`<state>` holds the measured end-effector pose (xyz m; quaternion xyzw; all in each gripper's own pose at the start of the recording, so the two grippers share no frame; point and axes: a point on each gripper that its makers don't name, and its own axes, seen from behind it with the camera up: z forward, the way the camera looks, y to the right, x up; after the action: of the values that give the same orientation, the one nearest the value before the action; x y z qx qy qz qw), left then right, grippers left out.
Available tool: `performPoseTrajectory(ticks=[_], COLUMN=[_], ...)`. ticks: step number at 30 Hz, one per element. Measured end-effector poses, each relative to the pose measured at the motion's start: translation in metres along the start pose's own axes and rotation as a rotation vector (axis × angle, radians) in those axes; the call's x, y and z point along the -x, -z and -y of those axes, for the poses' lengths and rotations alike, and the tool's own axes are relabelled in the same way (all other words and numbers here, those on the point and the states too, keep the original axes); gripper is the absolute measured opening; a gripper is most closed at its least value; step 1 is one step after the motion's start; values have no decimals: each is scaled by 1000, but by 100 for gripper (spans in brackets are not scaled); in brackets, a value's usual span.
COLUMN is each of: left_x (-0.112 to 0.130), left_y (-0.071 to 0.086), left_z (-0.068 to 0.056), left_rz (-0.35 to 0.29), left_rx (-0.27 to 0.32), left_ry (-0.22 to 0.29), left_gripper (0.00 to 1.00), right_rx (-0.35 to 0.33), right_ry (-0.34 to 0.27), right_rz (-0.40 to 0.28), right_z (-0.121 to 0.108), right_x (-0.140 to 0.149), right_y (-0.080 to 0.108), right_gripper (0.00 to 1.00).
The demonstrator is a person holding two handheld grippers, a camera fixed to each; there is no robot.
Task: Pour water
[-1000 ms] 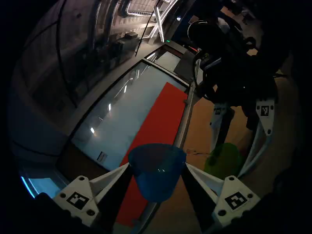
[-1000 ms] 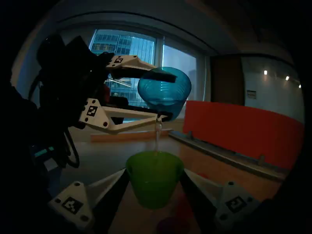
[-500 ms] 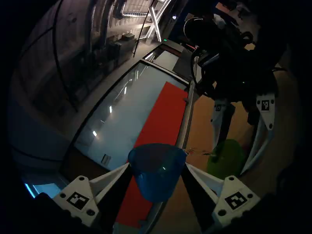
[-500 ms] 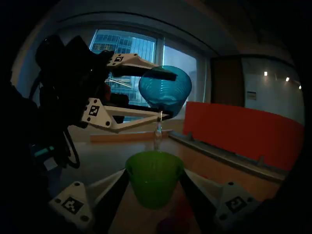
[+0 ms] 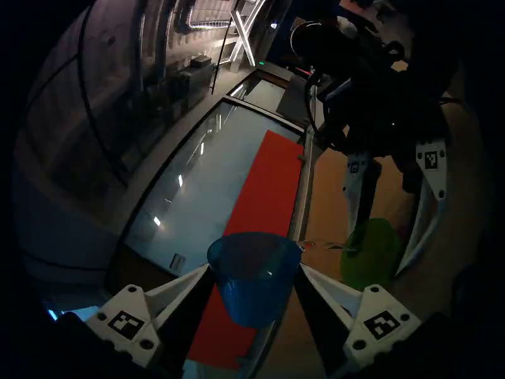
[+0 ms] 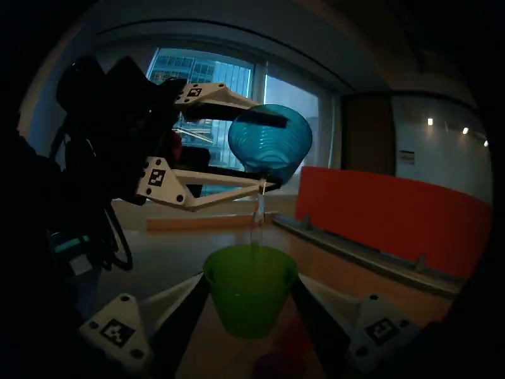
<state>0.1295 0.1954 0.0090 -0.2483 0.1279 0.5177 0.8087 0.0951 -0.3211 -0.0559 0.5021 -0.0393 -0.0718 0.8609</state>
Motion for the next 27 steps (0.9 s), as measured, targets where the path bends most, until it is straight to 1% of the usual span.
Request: performPoseTrajectory(ticks=[20, 27], left_x=[-7, -9], left_y=[4, 4], left_z=[10, 11], left_rz=[4, 4], left_rx=[-13, -17], left_ry=[-79, -111], left_gripper=[84, 84], right_rx=[3, 4], right_ry=[3, 6], right_rz=[-6, -6], right_z=[-1, -1], right_x=[-1, 0], right_y=[0, 0], right_gripper=[90, 90])
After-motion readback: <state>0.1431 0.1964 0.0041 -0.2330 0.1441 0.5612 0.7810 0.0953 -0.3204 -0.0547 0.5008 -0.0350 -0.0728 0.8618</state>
